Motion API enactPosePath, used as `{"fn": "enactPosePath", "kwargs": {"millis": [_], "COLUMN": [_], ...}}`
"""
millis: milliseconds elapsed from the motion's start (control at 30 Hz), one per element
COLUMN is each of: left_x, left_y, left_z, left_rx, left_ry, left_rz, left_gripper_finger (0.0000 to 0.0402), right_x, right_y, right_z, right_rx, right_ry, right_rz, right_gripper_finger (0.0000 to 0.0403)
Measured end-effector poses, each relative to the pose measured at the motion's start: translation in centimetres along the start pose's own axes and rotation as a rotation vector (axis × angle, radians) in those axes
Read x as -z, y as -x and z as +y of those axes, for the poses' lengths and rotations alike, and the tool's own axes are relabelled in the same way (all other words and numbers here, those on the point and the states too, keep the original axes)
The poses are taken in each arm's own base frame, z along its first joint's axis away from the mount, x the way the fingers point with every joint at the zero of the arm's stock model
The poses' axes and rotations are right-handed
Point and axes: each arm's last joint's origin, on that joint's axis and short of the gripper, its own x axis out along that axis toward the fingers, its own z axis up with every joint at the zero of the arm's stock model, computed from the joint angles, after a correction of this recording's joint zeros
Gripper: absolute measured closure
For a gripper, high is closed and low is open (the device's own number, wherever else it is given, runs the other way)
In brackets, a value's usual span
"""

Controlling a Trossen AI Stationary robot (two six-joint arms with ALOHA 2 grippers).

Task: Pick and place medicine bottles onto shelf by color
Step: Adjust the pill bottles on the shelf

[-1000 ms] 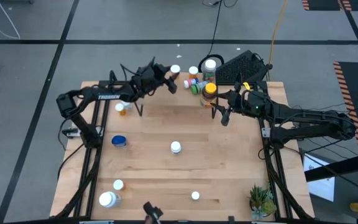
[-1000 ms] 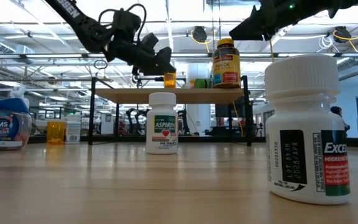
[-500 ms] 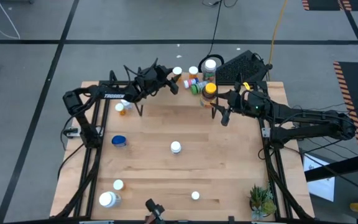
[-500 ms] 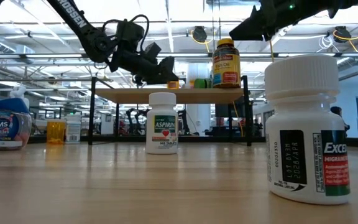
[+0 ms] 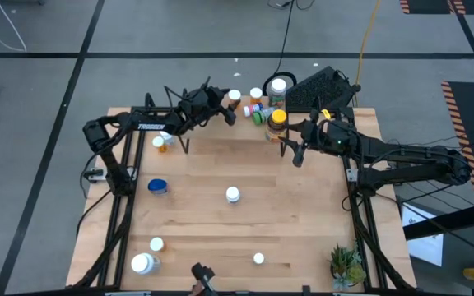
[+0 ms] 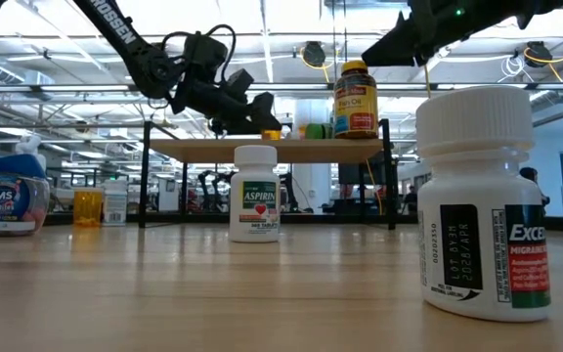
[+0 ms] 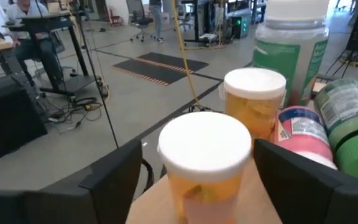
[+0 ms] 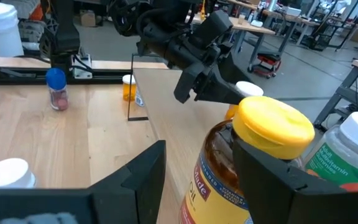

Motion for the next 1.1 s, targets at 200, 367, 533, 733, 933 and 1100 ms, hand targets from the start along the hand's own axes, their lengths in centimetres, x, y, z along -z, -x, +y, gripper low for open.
{"fn": "enactPosePath", "kwargs": {"millis": [200,367,533,733,933,1100], "left_x": [-1.9,-2.8,-1.5,-2.4,-3.5,-3.5], "left_y": [1.5,2.4,1.4,-0.7,-2.0,-2.1], "left_z": [-1.0,-3.5,-6.1,-6.9,-6.4,-6.2], "left_rx": [0.036,0.162,0.208,0.203,0.200,0.215], "left_ry": [-0.139,-0.293,-0.442,-0.532,-0.559,-0.576], "left_rz": [-0.009,-0.063,-0.011,0.094,0.219,0.281], "left_gripper_finger": [0.0061,0.0068,0.0081,0.0083,0.0083,0.0082], "right_x": [0.1,0.1,0.0,-0.1,0.0,0.1], "right_y": [0.0,0.0,0.0,0.0,0.0,0.0], "right_z": [0.0,0.0,0.0,-0.1,-0.1,0.0], "right_rx": [-0.002,0.000,0.002,0.005,0.003,0.002], "right_ry": [0.003,0.008,0.007,-0.001,0.002,0.007], "right_rz": [0.014,0.006,-0.003,-0.006,0.004,0.011], "right_gripper_finger": [0.0220,0.0220,0.0220,0.0220,0.0220,0.0220]}}
